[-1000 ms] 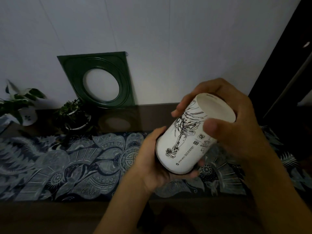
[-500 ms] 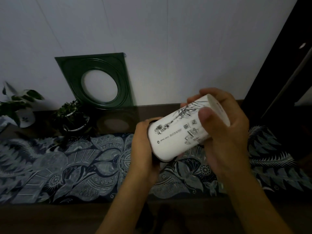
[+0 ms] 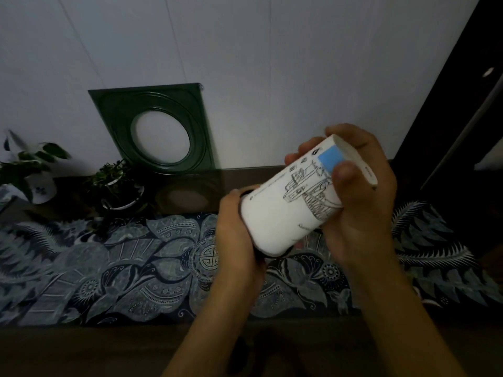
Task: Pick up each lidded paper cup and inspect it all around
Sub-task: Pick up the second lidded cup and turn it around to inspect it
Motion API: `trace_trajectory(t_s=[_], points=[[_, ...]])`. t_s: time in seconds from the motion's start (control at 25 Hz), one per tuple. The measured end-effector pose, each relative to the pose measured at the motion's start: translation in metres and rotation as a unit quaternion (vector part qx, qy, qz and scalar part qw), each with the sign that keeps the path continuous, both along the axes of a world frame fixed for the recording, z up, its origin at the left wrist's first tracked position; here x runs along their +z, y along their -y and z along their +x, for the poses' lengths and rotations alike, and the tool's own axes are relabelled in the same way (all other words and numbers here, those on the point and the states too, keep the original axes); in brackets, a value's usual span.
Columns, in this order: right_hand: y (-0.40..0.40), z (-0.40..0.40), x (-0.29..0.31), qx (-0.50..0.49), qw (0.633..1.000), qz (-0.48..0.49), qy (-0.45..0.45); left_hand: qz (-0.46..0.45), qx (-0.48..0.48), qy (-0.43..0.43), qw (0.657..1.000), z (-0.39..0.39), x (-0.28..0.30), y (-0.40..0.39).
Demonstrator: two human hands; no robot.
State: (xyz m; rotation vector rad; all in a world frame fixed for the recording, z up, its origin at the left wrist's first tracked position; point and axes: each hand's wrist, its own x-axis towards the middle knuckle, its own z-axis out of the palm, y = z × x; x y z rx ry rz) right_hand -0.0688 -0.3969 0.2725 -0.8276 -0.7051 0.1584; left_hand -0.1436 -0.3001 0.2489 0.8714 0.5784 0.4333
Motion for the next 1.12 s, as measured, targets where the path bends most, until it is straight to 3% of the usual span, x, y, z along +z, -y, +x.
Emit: trace_trajectory(t_s=[0.08, 0.16, 0.32, 0.4, 0.48, 0.56, 0.68, 0.76, 0.84, 0.92, 1.0, 1.12], points=[[-0.003, -0.004, -0.005, -0.022, 0.998, 0.022, -0.059, 0.087, 0.076, 0.026, 0.993, 0.003, -0.002, 0.004], [0.000, -0.005, -0.010, -0.047, 0.995, -0.007, -0.090, 0.100, 0.080, 0.027, 0.991, 0.001, -0.003, 0.003], [0.021, 0.014, 0.001, 0.014, 0.990, -0.135, 0.028, -0.041, -0.118, -0.055, 0.991, -0.009, 0.003, -0.010], [0.026, 0.020, 0.009, 0.043, 0.985, -0.141, 0.086, -0.075, -0.197, -0.099, 0.972, -0.010, 0.006, -0.014], [0.022, 0.018, 0.013, 0.047, 0.988, -0.120, 0.085, -0.089, -0.209, -0.114, 0.967, -0.009, 0.009, -0.014], [0.015, 0.013, 0.010, 0.036, 0.993, -0.092, 0.061, -0.072, -0.165, -0.114, 0.977, -0.007, 0.009, -0.010], [0.007, 0.006, 0.002, -0.010, 0.999, -0.044, 0.009, -0.022, -0.052, -0.047, 0.997, -0.004, 0.009, -0.003], [0.003, 0.000, -0.005, -0.019, 0.998, -0.006, -0.058, 0.077, 0.048, -0.002, 0.996, -0.002, 0.004, 0.000], [0.002, -0.003, -0.011, -0.036, 0.994, -0.016, -0.102, 0.139, 0.088, 0.013, 0.986, -0.002, -0.001, -0.001], [0.006, -0.001, -0.014, -0.040, 0.993, -0.066, -0.093, 0.099, 0.049, -0.003, 0.994, -0.005, -0.002, -0.004], [0.016, 0.007, -0.010, 0.024, 0.995, -0.096, -0.030, 0.034, -0.040, -0.041, 0.998, -0.009, -0.001, -0.010], [0.023, 0.018, -0.001, 0.108, 0.987, -0.100, 0.069, -0.040, -0.171, -0.103, 0.979, -0.012, 0.005, -0.016]])
